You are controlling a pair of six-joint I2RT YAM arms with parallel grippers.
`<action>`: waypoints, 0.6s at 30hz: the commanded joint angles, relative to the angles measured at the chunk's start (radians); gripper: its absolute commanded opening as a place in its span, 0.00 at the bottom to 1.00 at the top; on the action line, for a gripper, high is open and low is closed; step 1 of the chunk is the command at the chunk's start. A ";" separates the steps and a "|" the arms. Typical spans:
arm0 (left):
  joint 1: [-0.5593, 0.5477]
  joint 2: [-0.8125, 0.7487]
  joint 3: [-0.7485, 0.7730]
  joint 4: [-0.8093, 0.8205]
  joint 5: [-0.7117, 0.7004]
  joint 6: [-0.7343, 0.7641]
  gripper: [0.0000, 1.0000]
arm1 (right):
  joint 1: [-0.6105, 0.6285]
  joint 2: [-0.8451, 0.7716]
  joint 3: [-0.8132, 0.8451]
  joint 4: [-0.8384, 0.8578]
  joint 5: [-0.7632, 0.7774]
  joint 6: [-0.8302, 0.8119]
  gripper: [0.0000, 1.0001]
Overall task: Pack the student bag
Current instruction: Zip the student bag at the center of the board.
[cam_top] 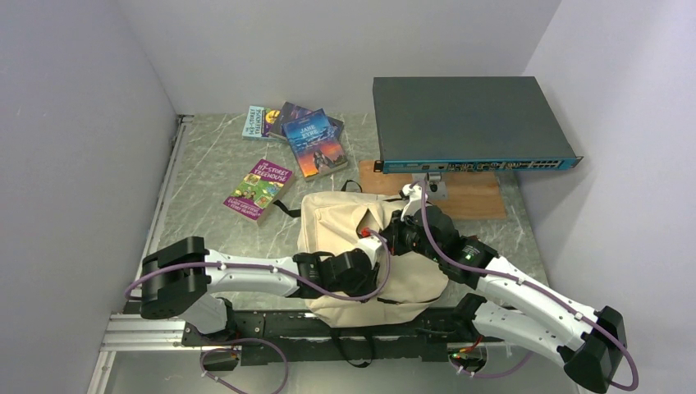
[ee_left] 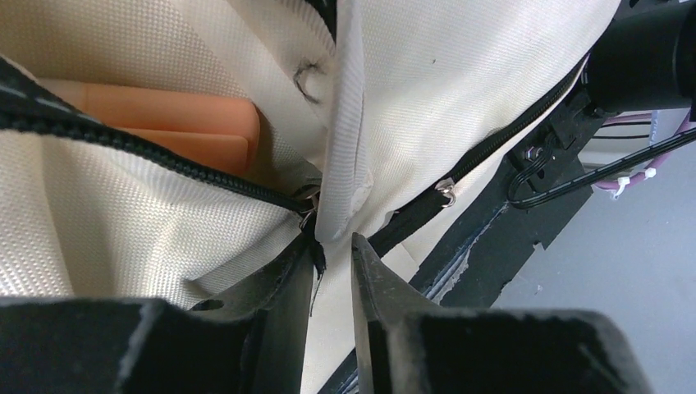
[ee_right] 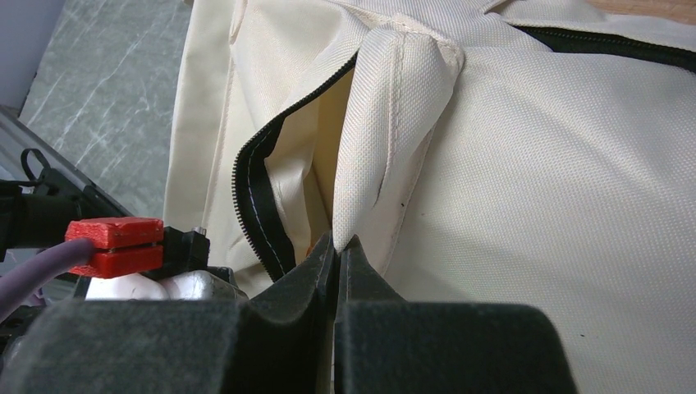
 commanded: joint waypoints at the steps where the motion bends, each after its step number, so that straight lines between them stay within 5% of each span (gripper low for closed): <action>1: -0.009 -0.007 -0.031 0.034 0.038 -0.025 0.27 | 0.006 -0.007 0.032 0.081 -0.024 0.012 0.00; 9: -0.009 -0.033 -0.026 -0.006 0.022 -0.022 0.00 | 0.006 0.001 0.031 0.081 -0.023 0.008 0.00; 14: -0.009 -0.097 -0.032 -0.019 0.014 -0.020 0.00 | 0.006 0.001 0.033 0.053 -0.016 -0.008 0.00; 18: -0.009 -0.124 -0.031 0.012 0.053 -0.017 0.00 | 0.007 0.009 0.051 -0.005 -0.040 -0.027 0.20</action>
